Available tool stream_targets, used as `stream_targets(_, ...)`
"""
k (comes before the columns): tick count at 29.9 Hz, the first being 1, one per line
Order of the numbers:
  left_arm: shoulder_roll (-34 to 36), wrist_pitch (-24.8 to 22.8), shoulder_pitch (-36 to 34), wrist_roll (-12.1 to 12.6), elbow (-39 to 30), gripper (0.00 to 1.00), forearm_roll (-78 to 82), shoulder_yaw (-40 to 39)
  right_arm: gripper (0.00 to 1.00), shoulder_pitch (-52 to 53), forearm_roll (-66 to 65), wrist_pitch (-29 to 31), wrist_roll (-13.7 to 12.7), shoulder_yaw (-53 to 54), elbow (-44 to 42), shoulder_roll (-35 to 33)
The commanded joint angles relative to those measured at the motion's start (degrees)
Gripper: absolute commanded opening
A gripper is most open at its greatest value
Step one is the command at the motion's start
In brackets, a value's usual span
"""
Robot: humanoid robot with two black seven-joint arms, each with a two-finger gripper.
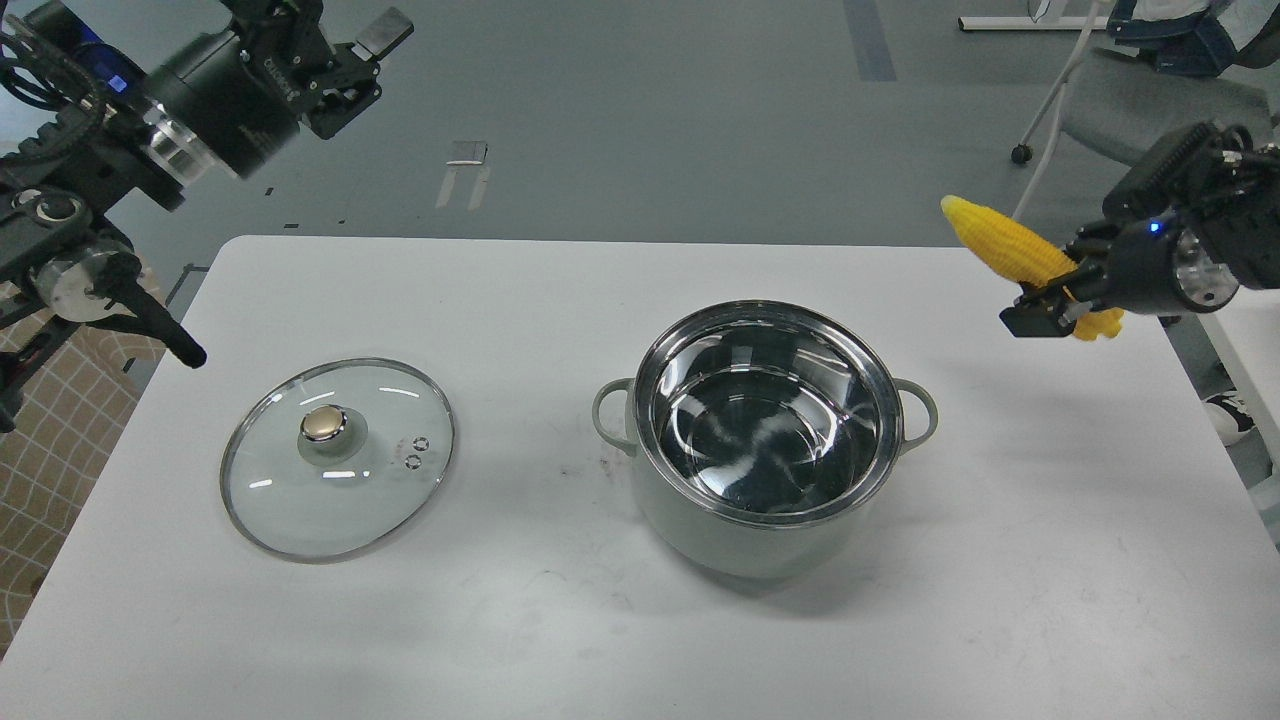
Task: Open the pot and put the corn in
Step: 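Carry the corn over the open pot and lower it inside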
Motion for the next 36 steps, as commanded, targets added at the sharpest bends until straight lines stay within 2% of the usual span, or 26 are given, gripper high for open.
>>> stream_targets(1,-0.2,0.0,-0.1,0.0,0.0,0.94,0.0,0.0,0.20,6.1,3.1,2.8,0.0,-0.9,2.9,4.0)
stream_targets(7,-0.4,0.0,-0.1,0.0,0.0,0.94,0.0,0.0,0.20,8.7,4.8,5.6,0.0,-4.9,6.0,12.5)
stream_targets(16,-0.4,0.1,-0.1,0.0,0.1,0.94,0.0,0.0,0.25,8.2,5.0,5.7,0.0,-10.8,9.6,17.5)
stream_targets(22,-0.4,0.1,-0.1,0.0,0.0,0.94,0.0,0.0,0.39,6.6,5.3,5.6,0.0,-11.1,9.6,18.5)
stream_targets(23,-0.4,0.1,-0.1,0.0,0.1,0.94,0.1,0.0,0.45,6.4,5.3,5.6,0.0,-11.3,9.6,18.5)
stream_targets(29,-0.4,0.0,-0.1,0.0,0.0,0.94,0.1,0.0,0.64,5.7,5.3,5.6,0.0,-11.3,10.0,18.7)
stream_targets(36,-0.4,0.0,0.0,0.0,0.1,0.94,0.1,0.0,0.77,5.1,7.6,5.6,0.0,-11.2,10.2,18.9)
